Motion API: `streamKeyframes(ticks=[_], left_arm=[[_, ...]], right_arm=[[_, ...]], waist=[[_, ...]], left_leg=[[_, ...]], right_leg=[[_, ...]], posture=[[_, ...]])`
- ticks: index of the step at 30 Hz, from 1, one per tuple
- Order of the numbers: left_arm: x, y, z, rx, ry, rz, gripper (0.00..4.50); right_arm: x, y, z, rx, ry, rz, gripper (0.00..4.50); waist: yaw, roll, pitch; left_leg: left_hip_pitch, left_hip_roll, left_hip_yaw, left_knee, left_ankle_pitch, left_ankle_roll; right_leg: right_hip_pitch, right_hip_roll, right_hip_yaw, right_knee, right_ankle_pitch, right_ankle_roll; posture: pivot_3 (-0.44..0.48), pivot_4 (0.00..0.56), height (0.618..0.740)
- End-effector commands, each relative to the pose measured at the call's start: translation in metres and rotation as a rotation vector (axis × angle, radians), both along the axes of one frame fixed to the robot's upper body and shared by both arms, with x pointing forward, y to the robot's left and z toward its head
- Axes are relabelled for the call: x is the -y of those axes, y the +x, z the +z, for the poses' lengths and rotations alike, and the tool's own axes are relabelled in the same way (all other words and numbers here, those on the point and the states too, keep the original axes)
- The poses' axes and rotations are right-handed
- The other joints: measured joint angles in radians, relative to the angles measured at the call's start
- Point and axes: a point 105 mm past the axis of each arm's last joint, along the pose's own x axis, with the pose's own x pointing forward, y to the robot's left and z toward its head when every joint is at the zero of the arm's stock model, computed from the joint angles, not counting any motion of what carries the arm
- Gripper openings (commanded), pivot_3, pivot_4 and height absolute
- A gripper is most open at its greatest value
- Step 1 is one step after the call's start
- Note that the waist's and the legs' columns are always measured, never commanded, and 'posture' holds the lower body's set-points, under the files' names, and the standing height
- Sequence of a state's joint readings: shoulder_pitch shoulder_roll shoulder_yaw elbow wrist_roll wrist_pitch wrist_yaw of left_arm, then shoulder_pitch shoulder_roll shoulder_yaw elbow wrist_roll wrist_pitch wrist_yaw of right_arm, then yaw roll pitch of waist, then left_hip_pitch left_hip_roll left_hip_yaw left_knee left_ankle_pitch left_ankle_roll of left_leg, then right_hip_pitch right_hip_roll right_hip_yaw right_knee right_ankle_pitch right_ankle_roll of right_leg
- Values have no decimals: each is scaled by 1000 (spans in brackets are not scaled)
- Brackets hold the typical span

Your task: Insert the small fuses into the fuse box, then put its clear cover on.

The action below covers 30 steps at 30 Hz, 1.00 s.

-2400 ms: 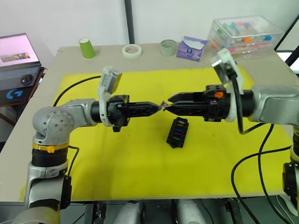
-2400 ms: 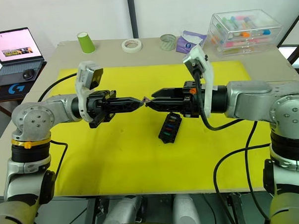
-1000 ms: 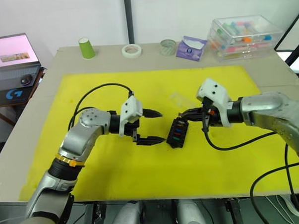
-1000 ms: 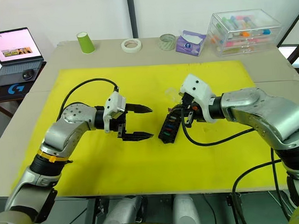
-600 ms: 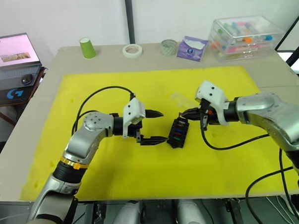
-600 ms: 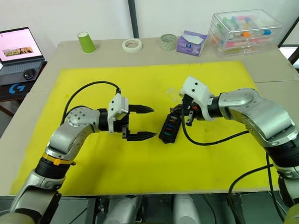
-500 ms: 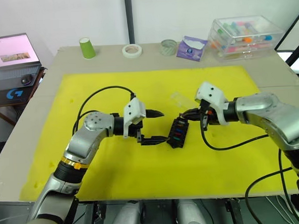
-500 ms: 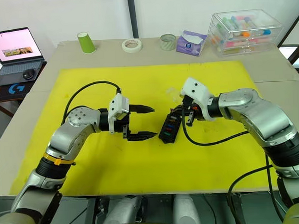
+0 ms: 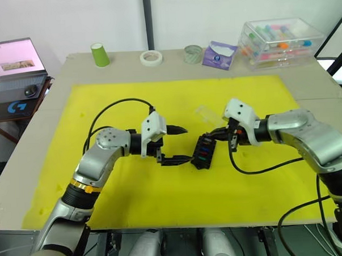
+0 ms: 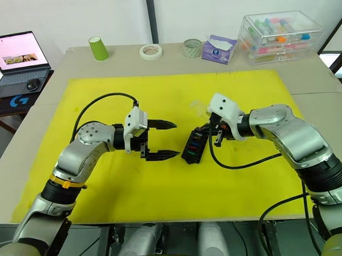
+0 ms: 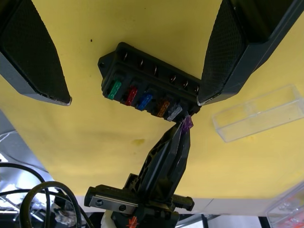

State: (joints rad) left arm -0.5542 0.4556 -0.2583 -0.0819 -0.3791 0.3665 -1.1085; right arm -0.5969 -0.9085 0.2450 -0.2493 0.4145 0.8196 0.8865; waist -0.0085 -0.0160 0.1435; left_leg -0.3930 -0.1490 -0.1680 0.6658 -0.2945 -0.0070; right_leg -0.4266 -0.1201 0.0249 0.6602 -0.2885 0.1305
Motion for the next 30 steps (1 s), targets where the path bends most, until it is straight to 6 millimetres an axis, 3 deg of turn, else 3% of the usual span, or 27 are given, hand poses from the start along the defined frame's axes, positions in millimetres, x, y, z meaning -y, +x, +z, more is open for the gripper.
streamKeyframes(ticks=[1, 30], left_arm=[[-1, 1, 11, 39, -10, -1, 4459], [-5, 5, 13, 50, 1, 13, 4459]], right_arm=[[0, 3, 13, 53, 23, 4, 0], [2, 9, 9, 49, 18, 6, 0]], waist=[[0, 0, 0], [0, 0, 0]], left_leg=[[0, 0, 0, 0, 0, 0], [0, 0, 0, 0, 0, 0]], right_leg=[[0, 0, 0, 0, 0, 0], [0, 0, 0, 0, 0, 0]], posture=[[0, 150, 740], [0, 150, 740]])
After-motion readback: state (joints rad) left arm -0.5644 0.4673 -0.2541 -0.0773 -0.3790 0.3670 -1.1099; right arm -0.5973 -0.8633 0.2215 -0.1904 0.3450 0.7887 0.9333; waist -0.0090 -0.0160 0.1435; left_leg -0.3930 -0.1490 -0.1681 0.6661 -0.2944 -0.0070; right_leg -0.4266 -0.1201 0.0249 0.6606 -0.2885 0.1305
